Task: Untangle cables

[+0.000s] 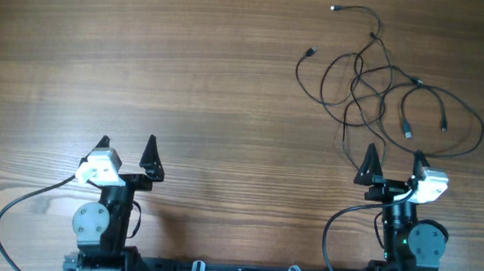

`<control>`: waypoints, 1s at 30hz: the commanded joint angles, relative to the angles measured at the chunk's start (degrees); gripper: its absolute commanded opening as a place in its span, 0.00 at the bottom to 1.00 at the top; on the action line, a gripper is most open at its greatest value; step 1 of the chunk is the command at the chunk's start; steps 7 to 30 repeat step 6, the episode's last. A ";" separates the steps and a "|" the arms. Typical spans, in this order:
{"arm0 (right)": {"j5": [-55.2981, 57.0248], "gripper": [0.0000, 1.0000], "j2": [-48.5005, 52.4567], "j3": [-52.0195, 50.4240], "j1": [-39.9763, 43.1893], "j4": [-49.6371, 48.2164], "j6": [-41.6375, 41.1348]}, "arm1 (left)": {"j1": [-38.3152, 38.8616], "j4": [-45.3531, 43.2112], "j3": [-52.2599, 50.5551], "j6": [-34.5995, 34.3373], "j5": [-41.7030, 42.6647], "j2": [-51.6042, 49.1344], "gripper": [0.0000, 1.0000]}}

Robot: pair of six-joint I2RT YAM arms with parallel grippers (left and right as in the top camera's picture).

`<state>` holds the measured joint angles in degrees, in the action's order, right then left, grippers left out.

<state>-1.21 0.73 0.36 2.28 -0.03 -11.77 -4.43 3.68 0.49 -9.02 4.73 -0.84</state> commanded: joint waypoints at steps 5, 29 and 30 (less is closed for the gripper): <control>0.72 1.00 -0.46 -0.07 -0.09 -0.31 -0.44 | 0.20 0.48 -0.17 1.31 -0.76 0.68 1.00; 0.72 1.00 -0.46 -0.07 -0.09 -0.31 -0.39 | 0.20 0.48 -0.17 1.31 -0.76 0.68 1.00; 0.72 1.00 -0.46 -0.07 -0.09 -0.31 -0.39 | 0.20 0.48 -0.17 1.31 -0.76 0.68 1.00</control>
